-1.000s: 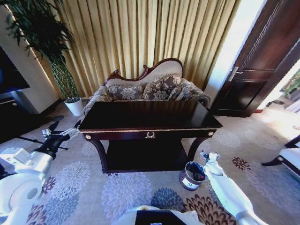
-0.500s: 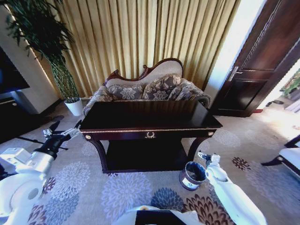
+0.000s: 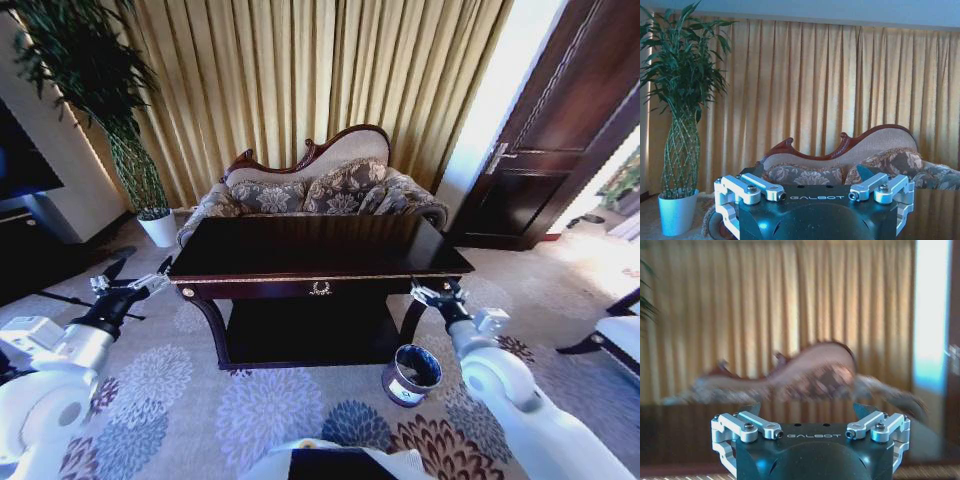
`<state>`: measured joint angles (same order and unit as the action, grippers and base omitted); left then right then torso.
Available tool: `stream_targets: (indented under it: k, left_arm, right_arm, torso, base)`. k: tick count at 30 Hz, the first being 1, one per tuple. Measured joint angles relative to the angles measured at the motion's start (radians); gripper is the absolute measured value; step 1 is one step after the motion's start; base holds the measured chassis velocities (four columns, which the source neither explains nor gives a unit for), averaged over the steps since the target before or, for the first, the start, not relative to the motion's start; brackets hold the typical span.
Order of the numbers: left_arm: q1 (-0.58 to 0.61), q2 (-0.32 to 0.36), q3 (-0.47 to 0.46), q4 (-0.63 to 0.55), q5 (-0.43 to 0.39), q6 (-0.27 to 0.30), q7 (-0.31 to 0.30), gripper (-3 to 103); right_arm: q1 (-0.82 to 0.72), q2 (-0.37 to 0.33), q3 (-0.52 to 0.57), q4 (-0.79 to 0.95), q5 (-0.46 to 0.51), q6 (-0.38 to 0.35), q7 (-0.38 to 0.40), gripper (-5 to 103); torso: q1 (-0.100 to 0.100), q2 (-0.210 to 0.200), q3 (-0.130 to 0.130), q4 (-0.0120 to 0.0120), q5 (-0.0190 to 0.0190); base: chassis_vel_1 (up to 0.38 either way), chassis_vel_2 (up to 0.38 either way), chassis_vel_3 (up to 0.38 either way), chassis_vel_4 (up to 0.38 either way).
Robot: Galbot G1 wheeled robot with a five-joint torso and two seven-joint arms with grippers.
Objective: Move to the front of the table and place the trash on the table into the trash bin.
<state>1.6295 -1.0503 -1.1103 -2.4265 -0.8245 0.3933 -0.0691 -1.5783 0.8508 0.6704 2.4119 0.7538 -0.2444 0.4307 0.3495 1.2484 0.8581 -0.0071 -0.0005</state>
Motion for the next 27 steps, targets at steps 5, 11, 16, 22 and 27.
stream_targets:
  k: [5, 11, 16, 22, 27]
  left_arm:
    - [-0.003, 0.0, 0.008, -0.002, 0.003, -0.001, 0.001, 100]
    - [-0.003, -0.001, 0.012, -0.005, 0.006, -0.003, 0.002, 100]
    - [-0.002, 0.006, 0.007, -0.005, 0.006, -0.009, 0.005, 100]
    - [-0.001, 0.006, 0.007, -0.005, 0.007, -0.012, 0.006, 100]
    - [0.001, 0.003, 0.014, -0.008, 0.02, -0.015, 0.008, 100]
  right_arm:
    - [-0.073, -0.002, 0.022, 0.109, 0.012, -0.036, 0.013, 100]
    - [-0.102, 0.006, 0.03, 0.105, -0.008, -0.037, 0.015, 100]
    - [-0.107, 0.009, 0.035, 0.099, -0.017, -0.037, 0.015, 100]
    - [-0.12, 0.014, 0.04, 0.096, -0.037, -0.033, 0.015, 100]
    - [-0.127, 0.015, 0.049, 0.093, -0.045, -0.03, 0.015, 100]
  torso:
    - [0.0, 0.0, 0.0, -0.0005, 0.0003]
    - [0.0, 0.0, 0.0, -0.0004, 0.0005]
    - [0.0, 0.0, 0.0, -0.0003, 0.0004]
    - [0.0, 0.0, 0.0, -0.0005, 0.0003]
    - [0.0, 0.0, 0.0, -0.0004, 0.0004]
  base:
    - [0.0, 0.0, 0.0, 0.0]
    - [0.0, 0.0, 0.0, 0.0]
    - [0.033, -0.022, -0.025, 0.023]
    - [0.111, -0.101, -0.101, 0.099]
    - [0.134, -0.142, -0.14, 0.138]
